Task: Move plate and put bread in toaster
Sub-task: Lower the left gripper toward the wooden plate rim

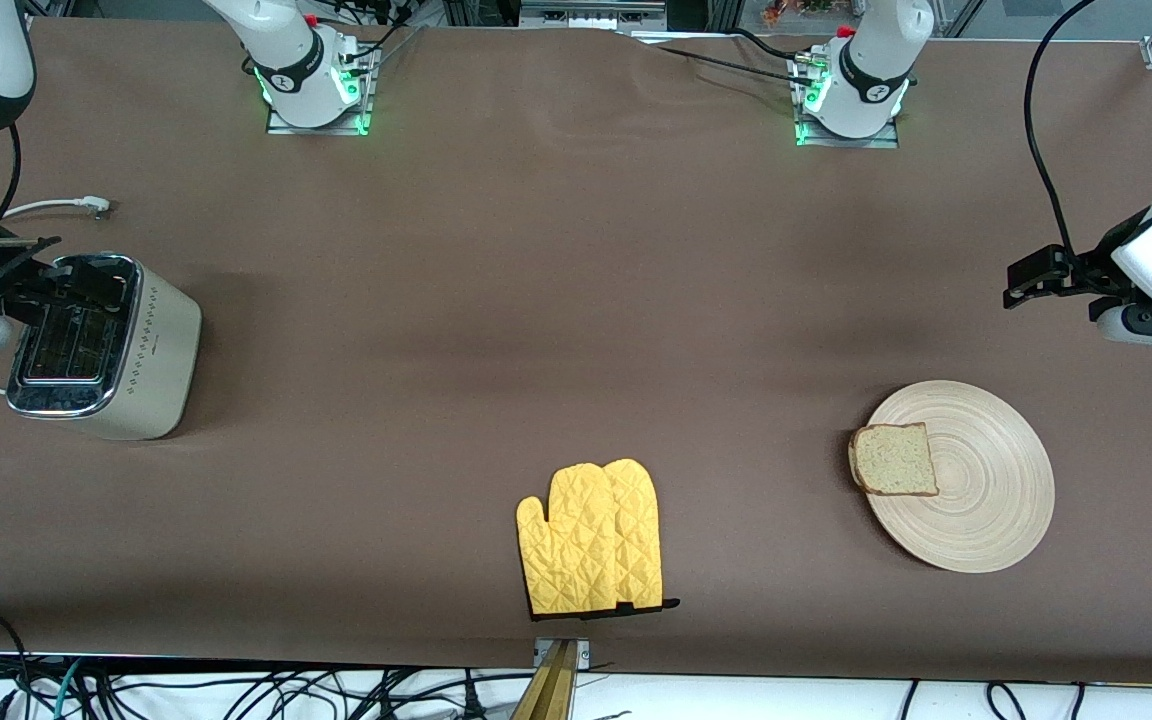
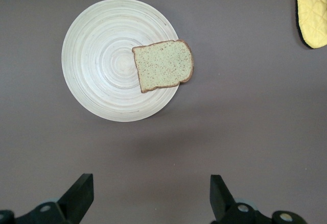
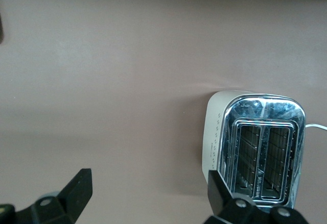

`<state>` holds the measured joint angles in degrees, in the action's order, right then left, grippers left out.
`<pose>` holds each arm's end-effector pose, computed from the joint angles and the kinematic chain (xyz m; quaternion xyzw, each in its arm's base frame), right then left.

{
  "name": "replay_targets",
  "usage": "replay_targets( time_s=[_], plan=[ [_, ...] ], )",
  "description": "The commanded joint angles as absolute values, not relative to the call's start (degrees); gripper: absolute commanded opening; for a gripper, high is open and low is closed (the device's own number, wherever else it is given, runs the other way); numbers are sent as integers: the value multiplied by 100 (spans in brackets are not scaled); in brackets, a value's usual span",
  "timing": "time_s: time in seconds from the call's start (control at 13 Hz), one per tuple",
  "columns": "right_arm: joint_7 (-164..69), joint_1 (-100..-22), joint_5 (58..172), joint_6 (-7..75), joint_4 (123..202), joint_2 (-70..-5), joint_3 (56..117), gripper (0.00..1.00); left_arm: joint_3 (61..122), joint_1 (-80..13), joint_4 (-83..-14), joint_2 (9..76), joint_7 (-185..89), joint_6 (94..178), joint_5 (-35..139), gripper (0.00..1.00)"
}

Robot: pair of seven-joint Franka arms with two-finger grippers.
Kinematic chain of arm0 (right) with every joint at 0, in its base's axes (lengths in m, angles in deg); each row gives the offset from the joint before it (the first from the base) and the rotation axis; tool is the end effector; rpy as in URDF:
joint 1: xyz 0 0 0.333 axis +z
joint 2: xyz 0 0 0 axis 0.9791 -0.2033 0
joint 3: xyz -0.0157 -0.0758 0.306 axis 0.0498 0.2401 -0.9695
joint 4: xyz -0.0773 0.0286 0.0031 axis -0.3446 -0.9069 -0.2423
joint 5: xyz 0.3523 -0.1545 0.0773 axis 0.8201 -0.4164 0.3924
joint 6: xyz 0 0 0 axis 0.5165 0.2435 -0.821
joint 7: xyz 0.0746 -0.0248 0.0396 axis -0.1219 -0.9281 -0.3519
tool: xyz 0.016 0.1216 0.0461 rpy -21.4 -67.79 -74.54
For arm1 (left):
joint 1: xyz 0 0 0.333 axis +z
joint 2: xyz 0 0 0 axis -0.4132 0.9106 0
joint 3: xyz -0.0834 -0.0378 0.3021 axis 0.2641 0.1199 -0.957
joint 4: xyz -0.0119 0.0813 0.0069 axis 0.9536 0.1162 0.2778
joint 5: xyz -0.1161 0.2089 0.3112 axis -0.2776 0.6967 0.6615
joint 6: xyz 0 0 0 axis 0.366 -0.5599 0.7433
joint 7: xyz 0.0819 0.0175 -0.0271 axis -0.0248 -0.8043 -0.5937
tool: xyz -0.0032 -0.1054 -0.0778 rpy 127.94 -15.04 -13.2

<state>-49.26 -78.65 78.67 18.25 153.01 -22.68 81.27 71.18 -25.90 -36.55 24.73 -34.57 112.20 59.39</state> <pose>0.6121 -0.0045 0.5366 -0.9995 -0.0268 -0.0188 0.0010 0.5970 0.0020 0.5422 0.9983 -0.0532 -0.0219 0.0097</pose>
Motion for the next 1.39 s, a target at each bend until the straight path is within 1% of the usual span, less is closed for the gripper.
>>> replay_targets(
  time_s=[0.0,0.46,0.69,0.85,0.93,1.08,1.16,1.23,1.31],
  plan=[
    [-4983,-7836,7794,1768,15225,-2263,8128,100,7105,-2555,-3457,2513,-3501,11134,6037,100],
    [-4974,-7862,7794,1785,15217,-2263,8128,100,7105,-2573,-3501,2582,-3527,11116,6072,100],
    [-4974,-7854,7812,1803,15217,-2280,8128,100,7088,-2546,-3483,2776,-3519,10547,6072,100],
    [-4956,-7862,7812,1803,15217,-2298,8128,100,7061,-2511,-3483,2776,-3537,10361,6072,100],
    [-4956,-7862,7812,1803,15217,-2298,8128,100,7061,-2346,-3492,2793,-3484,10334,6046,100],
    [-4939,-7871,7820,1812,15217,-2298,8128,100,7096,-2379,-3466,3047,-3553,10352,6133,100],
    [-4947,-7871,7829,1812,15217,-2298,8128,100,7088,-2370,-3457,3066,-3606,10378,6116,100],
    [-4956,-7863,7821,1812,15217,-2298,8128,100,7053,-2231,-3448,3084,-3537,10404,6020,100],
    [-4948,-7871,7829,1812,15217,-2307,8128,100,7070,-2004,-3448,3275,-3519,10518,6002,100]
  ],
)
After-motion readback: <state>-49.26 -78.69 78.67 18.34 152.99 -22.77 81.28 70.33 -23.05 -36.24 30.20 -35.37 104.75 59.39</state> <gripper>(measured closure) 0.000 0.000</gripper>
